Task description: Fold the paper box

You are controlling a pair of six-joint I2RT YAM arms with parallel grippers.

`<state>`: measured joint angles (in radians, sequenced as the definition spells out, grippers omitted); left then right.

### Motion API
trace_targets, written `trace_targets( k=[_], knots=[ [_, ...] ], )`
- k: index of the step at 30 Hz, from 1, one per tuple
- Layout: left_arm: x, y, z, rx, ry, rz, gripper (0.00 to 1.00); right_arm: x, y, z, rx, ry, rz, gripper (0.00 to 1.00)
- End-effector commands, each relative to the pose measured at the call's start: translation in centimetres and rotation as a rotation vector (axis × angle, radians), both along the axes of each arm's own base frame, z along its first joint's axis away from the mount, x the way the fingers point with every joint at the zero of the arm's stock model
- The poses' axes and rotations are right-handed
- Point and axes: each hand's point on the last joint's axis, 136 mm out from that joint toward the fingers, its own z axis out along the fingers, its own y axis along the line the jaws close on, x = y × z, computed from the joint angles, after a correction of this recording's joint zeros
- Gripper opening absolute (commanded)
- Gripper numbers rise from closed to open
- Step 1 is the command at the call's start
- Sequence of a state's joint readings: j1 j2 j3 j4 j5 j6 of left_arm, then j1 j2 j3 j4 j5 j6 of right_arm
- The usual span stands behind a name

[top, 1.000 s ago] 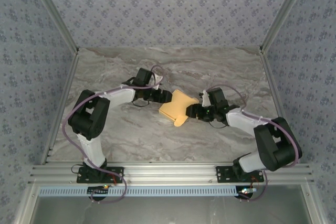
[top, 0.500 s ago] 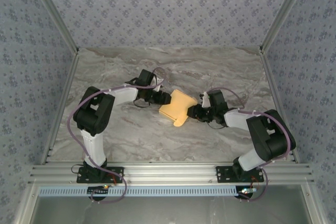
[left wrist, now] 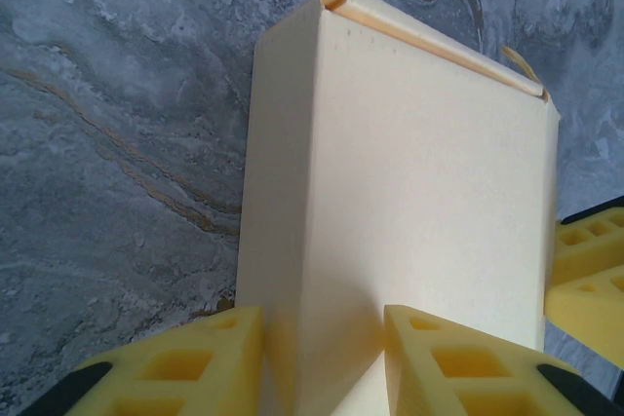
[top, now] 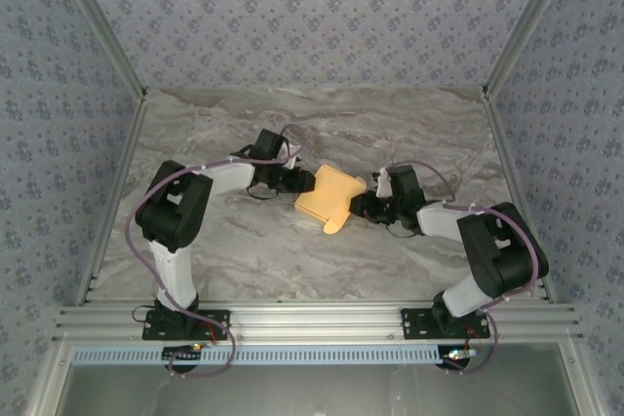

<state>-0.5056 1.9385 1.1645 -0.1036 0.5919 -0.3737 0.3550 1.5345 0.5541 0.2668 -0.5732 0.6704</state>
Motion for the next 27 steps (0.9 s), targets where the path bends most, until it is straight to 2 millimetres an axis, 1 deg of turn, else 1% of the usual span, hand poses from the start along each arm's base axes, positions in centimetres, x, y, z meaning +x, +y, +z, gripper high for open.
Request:
trace_targets(
  k=[1, 11, 17, 27],
  knots=[
    [-0.7, 0.2, -0.8, -0.019, 0.053, 0.016, 0.33, 0.3, 0.1, 0.5, 0.027, -0.004, -0.001, 0.22],
    [-1.4, 0.8, -1.8, -0.058, 0.123, 0.053, 0.26, 1.0, 0.5, 2.0, 0.047, -0.035, -0.003, 0.22],
    [-1.7, 1.0, -2.2, -0.073, 0.154, 0.068, 0.22, 1.1, 0.5, 2.4, 0.050, -0.039, -0.003, 0.23],
    [-1.4, 1.6, -2.5, -0.097, 0.176, 0.112, 0.17, 1.5, 0.6, 3.1, 0.047, -0.052, -0.003, 0.30]
  ],
)
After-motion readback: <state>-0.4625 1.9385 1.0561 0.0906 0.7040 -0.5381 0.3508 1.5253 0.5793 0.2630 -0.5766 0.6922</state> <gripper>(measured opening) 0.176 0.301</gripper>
